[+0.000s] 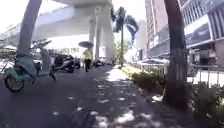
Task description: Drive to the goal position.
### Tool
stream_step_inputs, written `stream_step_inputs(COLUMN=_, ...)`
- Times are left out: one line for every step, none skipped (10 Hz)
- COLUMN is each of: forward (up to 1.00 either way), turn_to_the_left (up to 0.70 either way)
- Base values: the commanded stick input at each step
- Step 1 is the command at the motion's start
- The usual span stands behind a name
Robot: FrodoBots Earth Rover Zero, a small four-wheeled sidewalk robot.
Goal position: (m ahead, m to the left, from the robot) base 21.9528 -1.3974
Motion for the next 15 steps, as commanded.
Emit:
stream_step_inputs(forward=0.70, turn_to_the_left=0.00)
stream_step_inputs(forward=0.70, turn_to_the_left=0.00)
stream_step_inputs(forward=0.70, turn_to_the_left=0.00)
stream_step_inputs(forward=0.70, turn_to_the_left=0.00)
stream_step_inputs(forward=0.70, turn_to_the_left=0.00)
stream_step_inputs(forward=0.70, turn_to_the_left=0.00)
stream_step_inputs(forward=0.70, turn_to_the_left=0.00)
stream_step_inputs(forward=0.70, turn_to_the_left=0.00)
stream_step_inputs(forward=0.70, turn_to_the_left=0.00)
stream_step_inputs(forward=0.70, turn_to_the_left=0.00)
stream_step_inputs(forward=0.70, turn_to_the_left=0.00)
stream_step_inputs(forward=0.70, turn_to_the_left=0.00)
stream_step_inputs(forward=0.70, turn_to_the_left=0.00)
stream_step_inputs(forward=0.70, turn_to_the_left=0.00)
stream_step_inputs(forward=0.70, turn_to_the_left=0.00)
